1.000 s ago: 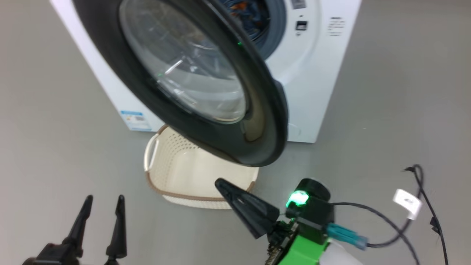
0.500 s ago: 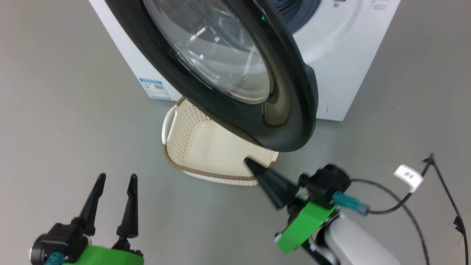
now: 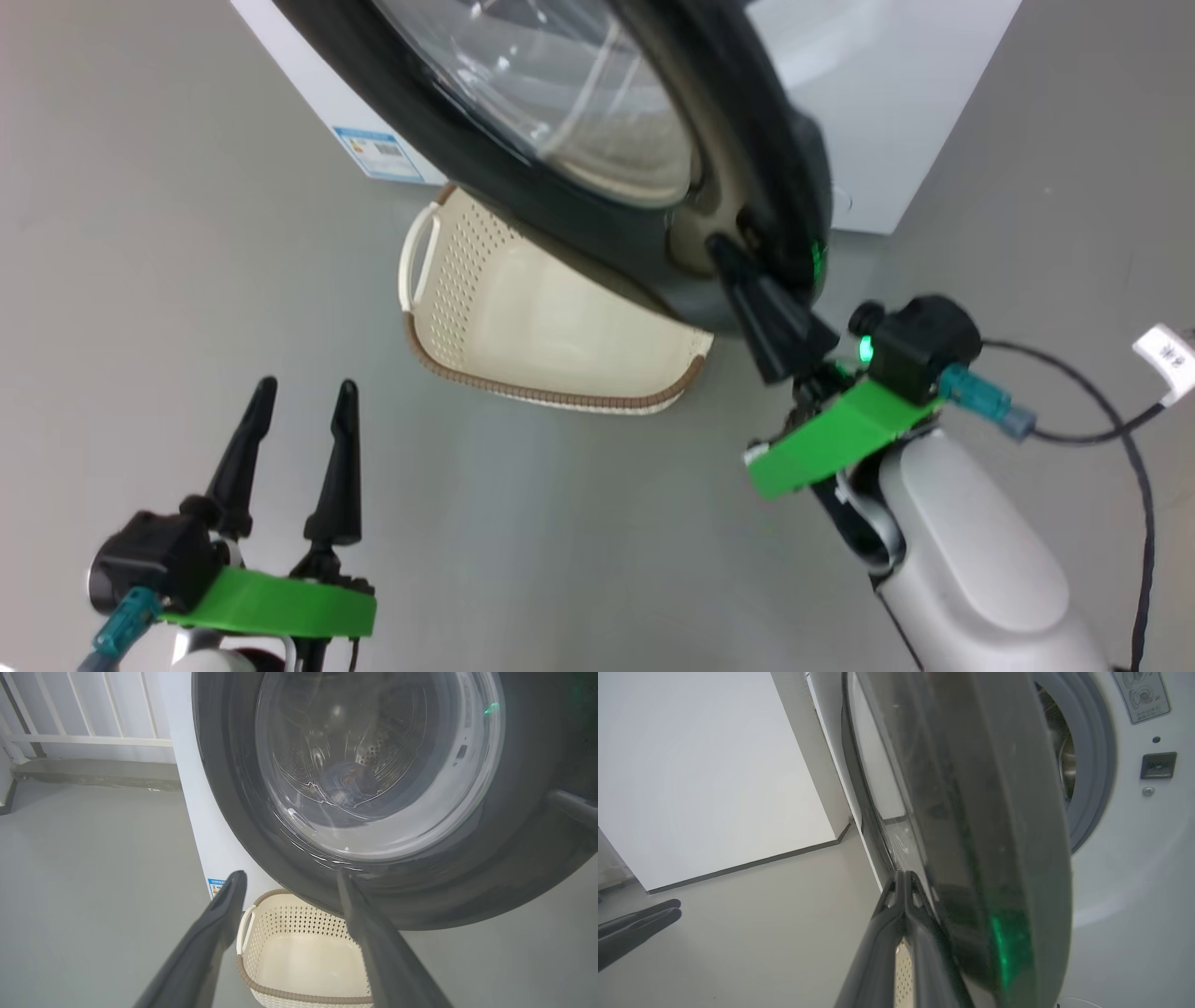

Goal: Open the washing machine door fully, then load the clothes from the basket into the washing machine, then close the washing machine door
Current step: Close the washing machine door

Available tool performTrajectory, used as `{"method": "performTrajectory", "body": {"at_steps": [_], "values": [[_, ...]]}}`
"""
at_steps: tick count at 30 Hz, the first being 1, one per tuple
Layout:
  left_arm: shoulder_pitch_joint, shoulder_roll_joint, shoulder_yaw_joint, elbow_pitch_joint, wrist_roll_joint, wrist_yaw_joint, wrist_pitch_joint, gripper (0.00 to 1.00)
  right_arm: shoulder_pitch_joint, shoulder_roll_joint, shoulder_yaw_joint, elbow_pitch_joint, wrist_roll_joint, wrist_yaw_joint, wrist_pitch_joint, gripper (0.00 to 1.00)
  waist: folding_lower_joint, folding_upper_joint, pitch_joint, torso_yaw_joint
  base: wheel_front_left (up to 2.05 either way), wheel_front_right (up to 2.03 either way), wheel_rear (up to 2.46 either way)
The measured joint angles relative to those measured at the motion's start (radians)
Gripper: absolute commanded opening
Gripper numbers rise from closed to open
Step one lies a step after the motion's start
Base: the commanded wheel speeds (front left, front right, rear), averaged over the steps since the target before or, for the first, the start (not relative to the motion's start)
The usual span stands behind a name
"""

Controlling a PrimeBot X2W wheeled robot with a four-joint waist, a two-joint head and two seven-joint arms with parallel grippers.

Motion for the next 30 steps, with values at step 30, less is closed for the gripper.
{"method": "performTrajectory", "body": {"at_steps": [30], "values": [[-0.218,-0.006,-0.12,-0.03,-0.063,0.0,0.0,1.0,-0.463,0.013,-0.281,0.145,-0.1,0.0,0.0,0.0,0.0001,0.0,0.272,0.018,0.0,0.0,0.0]]}}
